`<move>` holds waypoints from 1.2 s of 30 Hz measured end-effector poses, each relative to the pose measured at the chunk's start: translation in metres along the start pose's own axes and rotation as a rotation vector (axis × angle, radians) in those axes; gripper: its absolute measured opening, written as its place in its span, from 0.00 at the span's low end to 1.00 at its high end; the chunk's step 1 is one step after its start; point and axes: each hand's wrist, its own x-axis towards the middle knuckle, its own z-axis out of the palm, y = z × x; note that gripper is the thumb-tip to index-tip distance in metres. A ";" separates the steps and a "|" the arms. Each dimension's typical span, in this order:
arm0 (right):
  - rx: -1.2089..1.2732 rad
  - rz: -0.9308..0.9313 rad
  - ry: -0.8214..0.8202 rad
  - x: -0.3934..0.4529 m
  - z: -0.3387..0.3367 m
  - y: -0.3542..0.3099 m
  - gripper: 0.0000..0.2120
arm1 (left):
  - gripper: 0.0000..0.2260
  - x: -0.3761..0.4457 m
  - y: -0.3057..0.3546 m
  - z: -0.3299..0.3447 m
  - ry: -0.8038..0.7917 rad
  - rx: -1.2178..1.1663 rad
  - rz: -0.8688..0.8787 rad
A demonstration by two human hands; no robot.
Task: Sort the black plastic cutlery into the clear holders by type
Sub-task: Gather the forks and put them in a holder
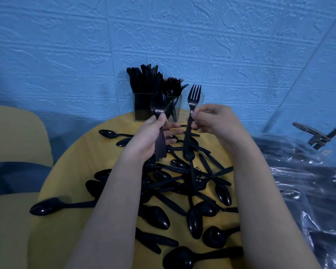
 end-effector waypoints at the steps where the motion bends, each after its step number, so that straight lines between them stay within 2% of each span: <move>1: 0.022 -0.006 -0.041 -0.001 0.004 -0.003 0.02 | 0.09 -0.001 0.001 0.002 -0.030 0.037 -0.002; 4: -0.017 -0.039 -0.091 -0.002 0.018 -0.003 0.05 | 0.10 -0.006 0.005 0.004 -0.095 0.120 -0.022; 6: -0.048 -0.076 -0.092 -0.003 0.026 -0.004 0.04 | 0.10 -0.008 0.009 0.001 -0.108 0.172 -0.019; 8: -0.191 -0.143 -0.085 -0.002 0.031 -0.003 0.02 | 0.11 -0.011 0.015 -0.007 -0.100 0.176 -0.007; 10: -0.408 -0.162 -0.154 -0.002 0.028 0.001 0.03 | 0.12 -0.019 0.020 -0.017 -0.056 0.160 0.019; 12: -0.668 -0.095 -0.264 -0.004 0.020 0.007 0.03 | 0.13 -0.030 0.021 -0.029 -0.011 0.175 0.046; 14: -0.872 -0.004 -0.283 -0.005 0.009 0.017 0.01 | 0.13 -0.046 0.019 -0.043 0.031 0.200 0.060; 16: -0.965 0.091 -0.271 -0.008 0.001 0.031 0.03 | 0.13 -0.064 0.016 -0.059 0.086 0.189 0.060; 20: -0.868 0.230 -0.324 -0.018 -0.005 0.054 0.08 | 0.12 -0.098 0.014 -0.083 0.193 0.097 0.018; 24: -0.707 0.245 -0.333 -0.027 -0.008 0.056 0.08 | 0.12 -0.112 0.020 -0.088 0.267 0.062 -0.017; 29: -0.700 0.232 -0.327 -0.040 -0.005 0.053 0.05 | 0.11 -0.124 0.031 -0.079 0.284 0.007 -0.007; 32: -0.725 0.211 -0.272 -0.046 -0.003 0.051 0.02 | 0.11 -0.129 0.032 -0.069 0.267 -0.029 -0.031; 36: -0.818 0.111 -0.112 -0.049 -0.008 0.041 0.05 | 0.10 -0.131 0.030 -0.053 0.252 -0.030 -0.079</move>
